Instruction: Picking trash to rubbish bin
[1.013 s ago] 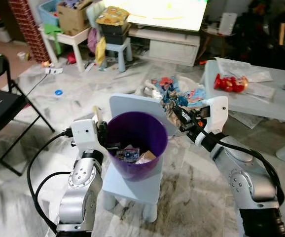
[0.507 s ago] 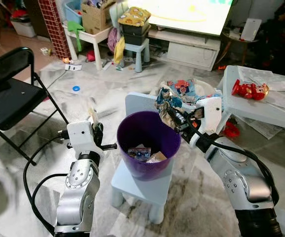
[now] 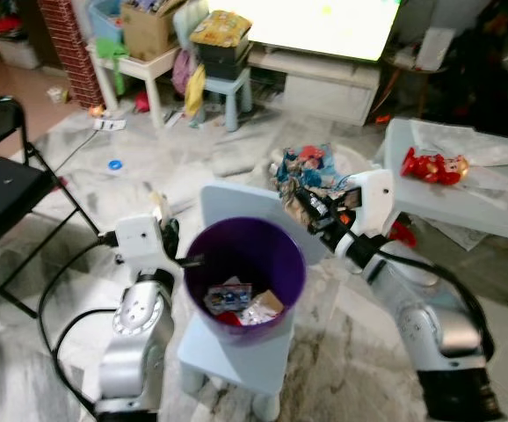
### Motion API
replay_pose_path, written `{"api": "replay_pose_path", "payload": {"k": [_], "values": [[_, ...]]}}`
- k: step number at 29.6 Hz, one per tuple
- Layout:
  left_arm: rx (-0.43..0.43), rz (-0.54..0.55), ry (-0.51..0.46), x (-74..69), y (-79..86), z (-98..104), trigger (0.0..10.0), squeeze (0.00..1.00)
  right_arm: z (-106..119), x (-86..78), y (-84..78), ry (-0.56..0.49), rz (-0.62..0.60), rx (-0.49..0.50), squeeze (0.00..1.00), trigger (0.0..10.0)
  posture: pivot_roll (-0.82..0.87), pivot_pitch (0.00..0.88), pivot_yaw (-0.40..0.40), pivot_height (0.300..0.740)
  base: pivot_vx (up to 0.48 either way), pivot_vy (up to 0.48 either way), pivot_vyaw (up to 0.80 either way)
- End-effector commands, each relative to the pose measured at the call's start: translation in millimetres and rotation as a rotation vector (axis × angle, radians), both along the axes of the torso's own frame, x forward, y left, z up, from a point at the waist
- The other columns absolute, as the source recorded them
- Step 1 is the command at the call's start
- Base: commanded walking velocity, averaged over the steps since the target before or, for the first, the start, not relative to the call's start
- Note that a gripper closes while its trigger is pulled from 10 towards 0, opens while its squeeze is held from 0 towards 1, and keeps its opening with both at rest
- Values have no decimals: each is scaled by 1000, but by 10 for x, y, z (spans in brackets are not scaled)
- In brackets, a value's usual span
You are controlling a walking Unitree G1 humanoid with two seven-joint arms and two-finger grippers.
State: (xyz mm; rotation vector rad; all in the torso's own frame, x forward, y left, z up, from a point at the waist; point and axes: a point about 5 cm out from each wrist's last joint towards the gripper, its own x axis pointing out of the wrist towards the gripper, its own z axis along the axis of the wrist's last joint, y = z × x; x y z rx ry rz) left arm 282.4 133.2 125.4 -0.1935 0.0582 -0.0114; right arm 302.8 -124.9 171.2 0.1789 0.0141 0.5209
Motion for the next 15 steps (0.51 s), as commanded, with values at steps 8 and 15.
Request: {"api": "replay_pose_path", "payload": {"k": [8,15], "values": [[-11,9,19,16,42,-39,0,0,81,-16,48,-32,16,17,0,0,-8,86,-78,740,0,0,0],[13,1,126,38,72,-208,0,0,100,-19,31,-37,8,17,0,0,-11,92,-83,740,0,0,0]]}}
